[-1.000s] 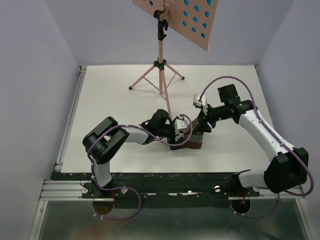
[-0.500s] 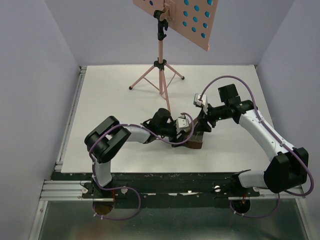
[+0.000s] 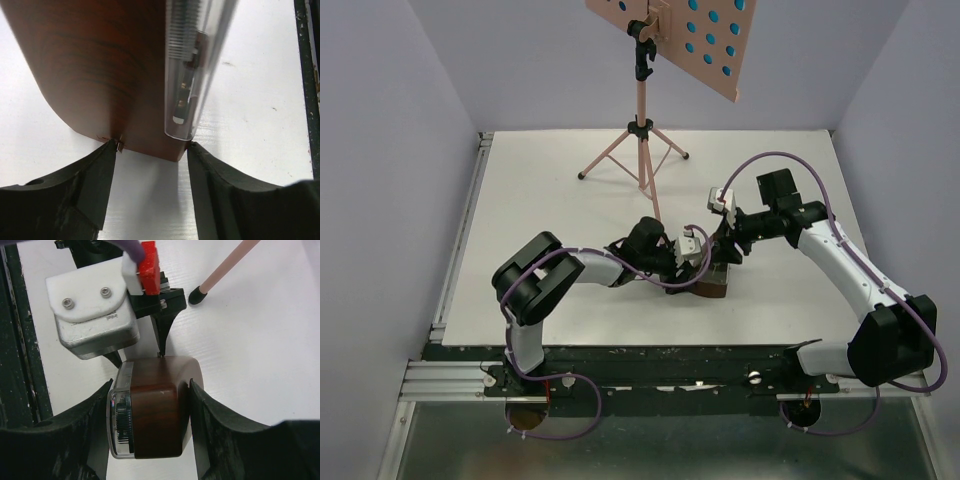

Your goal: Pack up the instrument practice props

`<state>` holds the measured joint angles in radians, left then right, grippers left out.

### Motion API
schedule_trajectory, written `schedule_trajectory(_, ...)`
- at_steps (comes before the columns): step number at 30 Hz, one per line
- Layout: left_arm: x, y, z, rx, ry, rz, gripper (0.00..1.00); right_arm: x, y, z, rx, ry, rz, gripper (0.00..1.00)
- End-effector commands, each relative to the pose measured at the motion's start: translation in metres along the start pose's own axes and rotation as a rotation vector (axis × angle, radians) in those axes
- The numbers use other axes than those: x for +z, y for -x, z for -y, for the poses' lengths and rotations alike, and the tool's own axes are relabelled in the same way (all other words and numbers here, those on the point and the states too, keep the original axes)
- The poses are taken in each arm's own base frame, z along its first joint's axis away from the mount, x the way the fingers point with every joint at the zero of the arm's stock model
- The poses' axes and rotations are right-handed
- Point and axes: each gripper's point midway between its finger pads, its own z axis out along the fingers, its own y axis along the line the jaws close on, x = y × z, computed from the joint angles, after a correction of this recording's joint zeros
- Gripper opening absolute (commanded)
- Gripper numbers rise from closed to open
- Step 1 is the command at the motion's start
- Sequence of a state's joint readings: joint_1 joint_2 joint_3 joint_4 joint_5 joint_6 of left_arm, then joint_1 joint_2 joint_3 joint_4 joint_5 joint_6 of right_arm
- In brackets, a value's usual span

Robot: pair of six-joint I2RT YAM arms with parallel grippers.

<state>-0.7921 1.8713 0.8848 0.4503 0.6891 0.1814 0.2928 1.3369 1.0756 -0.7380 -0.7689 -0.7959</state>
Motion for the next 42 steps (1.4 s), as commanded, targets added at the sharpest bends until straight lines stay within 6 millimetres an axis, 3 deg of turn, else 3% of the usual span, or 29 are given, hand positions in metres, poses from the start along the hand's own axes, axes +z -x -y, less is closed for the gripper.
schedule_trajectory(1, -0.008, 0.009, -0.006, -0.028, 0.056, -0.005, 0.73, -0.003, -0.008, -0.019, 0.074, 0.056, -0.017, 0.08)
schedule_trajectory(4, -0.023, 0.013, -0.008, -0.038, 0.074, -0.014, 0.99, -0.007, -0.007, -0.021, 0.043, 0.064, -0.036, 0.08)
schedule_trajectory(12, -0.086, 0.051, -0.003, 0.021, 0.119, 0.021, 0.99, -0.036, -0.011, -0.032, -0.075, 0.091, -0.140, 0.05)
schedule_trajectory(23, -0.165, 0.083, -0.032, 0.085, 0.316, 0.066, 0.99, -0.096, -0.045, -0.030, -0.140, 0.054, -0.291, 0.01)
schedule_trajectory(29, -0.180, 0.083, -0.026, 0.082, 0.352, 0.072, 0.99, -0.143, -0.072, -0.008, -0.119, 0.000, -0.340, 0.01)
schedule_trajectory(34, -0.183, 0.080, -0.022, 0.059, 0.369, 0.085, 0.99, -0.175, -0.109, 0.006, -0.114, -0.011, -0.400, 0.01)
schedule_trajectory(42, -0.186, 0.071, -0.017, 0.051, 0.378, 0.068, 0.99, -0.187, -0.133, 0.015, -0.134, 0.048, -0.440, 0.03)
